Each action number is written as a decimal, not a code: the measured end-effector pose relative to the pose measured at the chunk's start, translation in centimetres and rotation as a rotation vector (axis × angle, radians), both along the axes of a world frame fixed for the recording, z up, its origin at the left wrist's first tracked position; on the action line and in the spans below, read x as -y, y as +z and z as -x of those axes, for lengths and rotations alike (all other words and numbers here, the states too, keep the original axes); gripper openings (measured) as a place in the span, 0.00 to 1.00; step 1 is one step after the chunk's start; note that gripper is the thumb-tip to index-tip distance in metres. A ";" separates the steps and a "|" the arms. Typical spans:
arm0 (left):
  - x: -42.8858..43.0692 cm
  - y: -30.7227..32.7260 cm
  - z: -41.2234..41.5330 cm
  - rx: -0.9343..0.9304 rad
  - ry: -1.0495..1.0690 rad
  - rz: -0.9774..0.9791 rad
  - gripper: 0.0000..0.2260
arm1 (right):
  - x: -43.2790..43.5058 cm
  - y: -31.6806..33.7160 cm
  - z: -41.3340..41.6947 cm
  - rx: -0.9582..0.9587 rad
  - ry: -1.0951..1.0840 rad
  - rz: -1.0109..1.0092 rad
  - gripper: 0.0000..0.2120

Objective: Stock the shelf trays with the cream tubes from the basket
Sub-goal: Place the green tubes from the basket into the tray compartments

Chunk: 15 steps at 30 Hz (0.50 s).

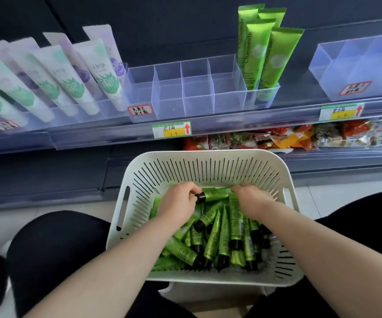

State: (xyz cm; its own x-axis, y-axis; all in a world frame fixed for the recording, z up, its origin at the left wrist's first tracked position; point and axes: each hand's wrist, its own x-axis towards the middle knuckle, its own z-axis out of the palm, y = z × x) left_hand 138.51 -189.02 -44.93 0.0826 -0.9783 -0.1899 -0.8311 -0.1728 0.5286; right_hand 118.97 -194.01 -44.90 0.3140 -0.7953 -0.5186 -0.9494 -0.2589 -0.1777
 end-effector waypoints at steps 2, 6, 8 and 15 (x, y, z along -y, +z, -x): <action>-0.2 -0.5 -0.1 -0.006 0.010 -0.016 0.08 | 0.1 -0.8 0.0 -0.015 0.013 -0.036 0.29; -0.3 -1.0 -0.2 0.000 -0.010 -0.030 0.09 | 0.4 -1.7 -0.1 0.018 -0.014 -0.106 0.29; -0.1 -1.1 -0.2 0.005 -0.001 -0.023 0.09 | 0.7 -1.6 -0.2 0.054 -0.052 -0.119 0.28; 0.2 -1.1 0.4 -0.011 0.032 0.013 0.08 | 0.6 -1.6 0.0 0.080 -0.025 -0.140 0.30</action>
State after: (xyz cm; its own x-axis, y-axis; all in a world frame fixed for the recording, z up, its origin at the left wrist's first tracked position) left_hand 138.09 -189.22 -46.08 0.1116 -0.9776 -0.1784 -0.8196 -0.1921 0.5397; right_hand 118.93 -194.66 -46.47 0.3399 -0.7252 -0.5989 -0.9366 -0.2031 -0.2855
